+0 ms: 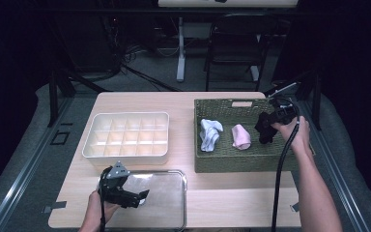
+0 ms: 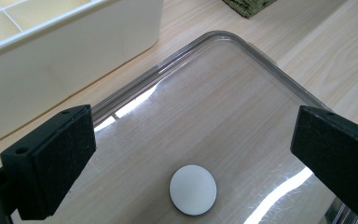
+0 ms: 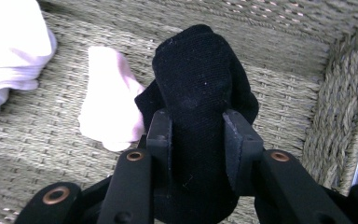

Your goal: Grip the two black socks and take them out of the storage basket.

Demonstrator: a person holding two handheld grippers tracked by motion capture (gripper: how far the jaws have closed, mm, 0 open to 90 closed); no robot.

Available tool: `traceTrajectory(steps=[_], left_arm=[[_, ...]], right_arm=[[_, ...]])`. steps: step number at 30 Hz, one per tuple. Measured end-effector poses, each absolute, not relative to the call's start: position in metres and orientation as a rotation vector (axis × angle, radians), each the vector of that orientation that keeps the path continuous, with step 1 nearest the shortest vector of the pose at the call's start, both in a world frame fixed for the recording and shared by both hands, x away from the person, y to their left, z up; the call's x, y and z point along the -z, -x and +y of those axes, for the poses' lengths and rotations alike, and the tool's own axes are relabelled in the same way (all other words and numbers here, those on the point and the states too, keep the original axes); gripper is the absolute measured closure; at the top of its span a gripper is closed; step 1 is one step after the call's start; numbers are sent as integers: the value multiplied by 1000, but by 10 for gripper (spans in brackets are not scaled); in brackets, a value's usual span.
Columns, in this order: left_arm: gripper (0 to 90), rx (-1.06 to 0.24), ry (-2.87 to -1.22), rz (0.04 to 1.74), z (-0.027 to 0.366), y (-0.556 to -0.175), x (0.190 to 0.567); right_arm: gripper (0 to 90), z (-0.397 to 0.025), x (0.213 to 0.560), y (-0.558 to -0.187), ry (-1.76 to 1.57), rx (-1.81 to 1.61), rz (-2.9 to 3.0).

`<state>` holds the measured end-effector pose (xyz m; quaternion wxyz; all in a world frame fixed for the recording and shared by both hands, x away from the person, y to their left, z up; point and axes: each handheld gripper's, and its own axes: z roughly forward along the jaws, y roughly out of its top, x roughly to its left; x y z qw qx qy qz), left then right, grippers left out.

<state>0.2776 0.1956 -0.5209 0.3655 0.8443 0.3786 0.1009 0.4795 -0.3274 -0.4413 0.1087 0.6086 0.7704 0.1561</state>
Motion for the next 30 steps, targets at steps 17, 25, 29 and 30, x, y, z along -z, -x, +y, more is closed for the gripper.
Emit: traceTrajectory(steps=[17, 25, 29, 30], left_arm=[[0, -252, -2179, 970, 194, -278, 523], [0, -254, -2181, 970, 193, -277, 523], [0, -254, -2174, 974, 193, -277, 524], [0, -254, -2175, 973, 193, -277, 523]], right_arm=[[673, -309, 409, -460, -1699, -546, 2301], [674, -294, 393, -455, -1649, -548, 2346], [674, -281, 387, -451, -1598, -549, 2378], [674, -279, 385, -450, -1589, -548, 2388]])
